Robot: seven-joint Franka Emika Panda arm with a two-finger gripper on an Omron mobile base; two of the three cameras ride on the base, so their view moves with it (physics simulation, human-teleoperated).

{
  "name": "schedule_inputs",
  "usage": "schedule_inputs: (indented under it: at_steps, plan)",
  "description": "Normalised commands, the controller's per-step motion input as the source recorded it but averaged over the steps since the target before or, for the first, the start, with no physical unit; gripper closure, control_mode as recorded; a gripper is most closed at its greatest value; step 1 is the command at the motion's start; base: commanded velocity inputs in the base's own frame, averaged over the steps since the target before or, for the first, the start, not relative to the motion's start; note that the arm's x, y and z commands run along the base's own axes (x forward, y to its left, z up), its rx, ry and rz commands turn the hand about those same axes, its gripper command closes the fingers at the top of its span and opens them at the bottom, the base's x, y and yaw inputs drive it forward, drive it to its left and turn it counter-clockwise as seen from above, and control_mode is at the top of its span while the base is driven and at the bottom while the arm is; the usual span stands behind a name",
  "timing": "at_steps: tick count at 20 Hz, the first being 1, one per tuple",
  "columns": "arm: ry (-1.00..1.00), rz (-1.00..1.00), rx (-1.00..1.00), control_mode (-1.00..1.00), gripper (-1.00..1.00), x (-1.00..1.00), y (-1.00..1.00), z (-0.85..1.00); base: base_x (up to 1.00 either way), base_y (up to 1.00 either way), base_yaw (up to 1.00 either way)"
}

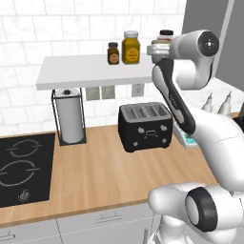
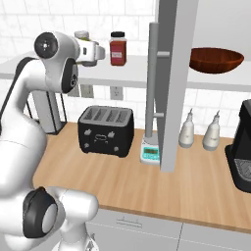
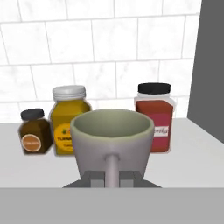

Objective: Gather all objects into one cabinet and sort the glasses and bowls to opposite sides.

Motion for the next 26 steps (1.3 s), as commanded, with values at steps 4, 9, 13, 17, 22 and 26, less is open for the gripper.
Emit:
schedule_inputs:
  at_steps: [4,9,13,17,22,26]
  plan:
    - [0.0,0.0,-0.01,-1.0,1.0,-0.83,0.0,0.11,0.0,0.0,0.0]
    - [-0.01,0.0,0.0,-1.0,1.0,-1.0,0.0,0.0,0.0,0.0,0.0]
    - [-0.01,0.0,0.0,-1.0,1.0,-1.0,0.0,0.0,0.0,0.0,0.0]
    - [-0.02,0.0,-0.02,-1.0,1.0,-1.0,-0.01,0.01,0.0,0.0,0.0]
    - [0.01,0.0,-0.01,-1.0,1.0,-1.0,-0.03,0.0,0.0,0.0,0.0]
    - [0.02,0.0,0.0,-1.0,1.0,-1.0,-0.04,0.0,0.0,0.0,0.0]
